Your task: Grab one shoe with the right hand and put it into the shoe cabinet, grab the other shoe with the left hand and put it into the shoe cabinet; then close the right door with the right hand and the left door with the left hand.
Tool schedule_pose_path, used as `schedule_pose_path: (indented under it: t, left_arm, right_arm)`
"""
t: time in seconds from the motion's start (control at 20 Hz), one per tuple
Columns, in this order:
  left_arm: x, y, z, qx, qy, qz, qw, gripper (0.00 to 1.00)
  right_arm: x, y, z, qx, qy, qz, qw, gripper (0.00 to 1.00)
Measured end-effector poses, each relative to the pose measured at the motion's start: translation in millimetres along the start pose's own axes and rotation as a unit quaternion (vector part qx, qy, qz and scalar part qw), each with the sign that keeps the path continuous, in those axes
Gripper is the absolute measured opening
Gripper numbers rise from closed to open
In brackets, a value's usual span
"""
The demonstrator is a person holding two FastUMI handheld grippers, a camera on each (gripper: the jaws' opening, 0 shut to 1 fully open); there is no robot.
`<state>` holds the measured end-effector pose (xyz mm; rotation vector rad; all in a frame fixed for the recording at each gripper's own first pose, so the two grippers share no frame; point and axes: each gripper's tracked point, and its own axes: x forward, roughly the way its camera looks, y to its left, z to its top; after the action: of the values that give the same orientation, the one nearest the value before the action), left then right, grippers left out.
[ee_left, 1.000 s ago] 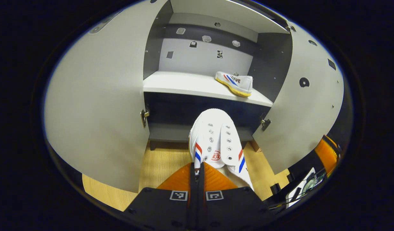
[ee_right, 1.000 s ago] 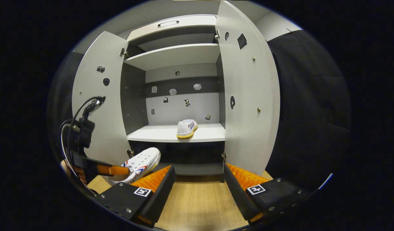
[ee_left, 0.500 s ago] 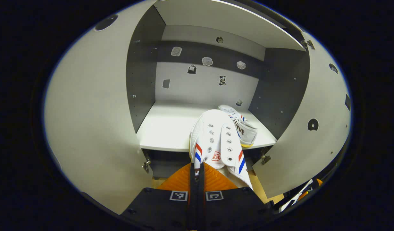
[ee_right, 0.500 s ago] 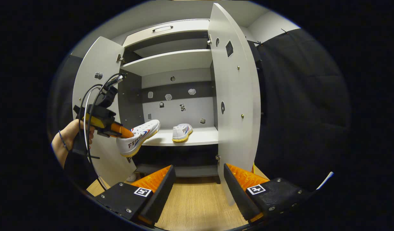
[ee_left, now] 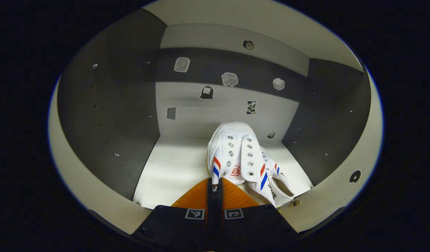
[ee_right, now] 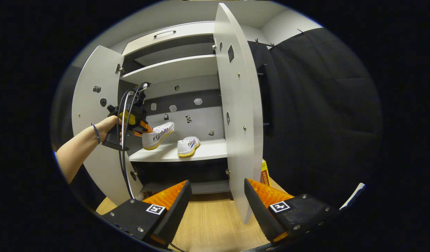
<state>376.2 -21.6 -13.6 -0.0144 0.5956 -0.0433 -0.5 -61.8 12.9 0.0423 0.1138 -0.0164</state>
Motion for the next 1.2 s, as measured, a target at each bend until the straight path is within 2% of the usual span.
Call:
schedule_pose_path:
  t: [0.1, 0.25, 0.35, 0.7, 0.8, 0.85, 0.9, 1.0, 1.05, 1.1, 1.15, 1.2]
  left_arm:
    - [19, 6, -10, -0.001, 0.022, 0.012, 1.000, 0.06]
    - [40, 6, -26, -0.029, 0.047, 0.007, 0.998, 0.06]
    - [47, 10, -35, -0.040, 0.061, 0.016, 0.997, 0.06]
    - [50, 11, -38, -0.023, 0.057, 0.033, 0.998, 0.07]
    - [47, 5, -31, -0.020, 0.042, 0.023, 0.999, 0.20]
    - [44, 6, -23, -0.008, 0.023, 0.027, 0.999, 0.31]
    - [38, 7, -13, 0.007, 0.005, 0.038, 0.999, 0.34]
    - [20, 0, 4, 0.028, -0.024, 0.038, 0.999, 0.46]
    - [10, -6, 11, 0.032, -0.039, 0.033, 0.998, 0.69]
    - [-3, -9, 16, 0.037, -0.053, 0.034, 0.997, 0.79]
    - [-15, -17, 20, 0.042, -0.068, 0.027, 0.996, 0.97]
    - [-31, -24, 24, 0.047, -0.084, 0.022, 0.995, 1.00]
  right_arm:
    - [-2, -5, 1, 0.005, -0.001, -0.005, 1.000, 0.93]
    - [-1, -13, 0, 0.009, 0.002, -0.013, 1.000, 0.93]
    - [-3, -20, 0, 0.011, 0.003, -0.018, 1.000, 0.92]
    - [-2, -46, 3, 0.027, 0.008, -0.036, 0.999, 0.93]
    - [-2, -56, 3, 0.028, 0.008, -0.043, 0.999, 0.93]
    - [-2, -61, 3, 0.029, 0.009, -0.046, 0.998, 0.93]
    - [-2, -65, 3, 0.029, 0.010, -0.049, 0.998, 0.93]
    - [-3, -76, 3, 0.032, 0.011, -0.054, 0.998, 0.92]
    - [-2, -81, 4, 0.035, 0.012, -0.055, 0.998, 0.92]
    - [-2, -84, 5, 0.037, 0.011, -0.055, 0.998, 0.92]
    - [-2, -90, 7, 0.037, 0.009, -0.055, 0.998, 0.92]
    - [-2, -97, 10, 0.034, 0.008, -0.055, 0.998, 0.92]
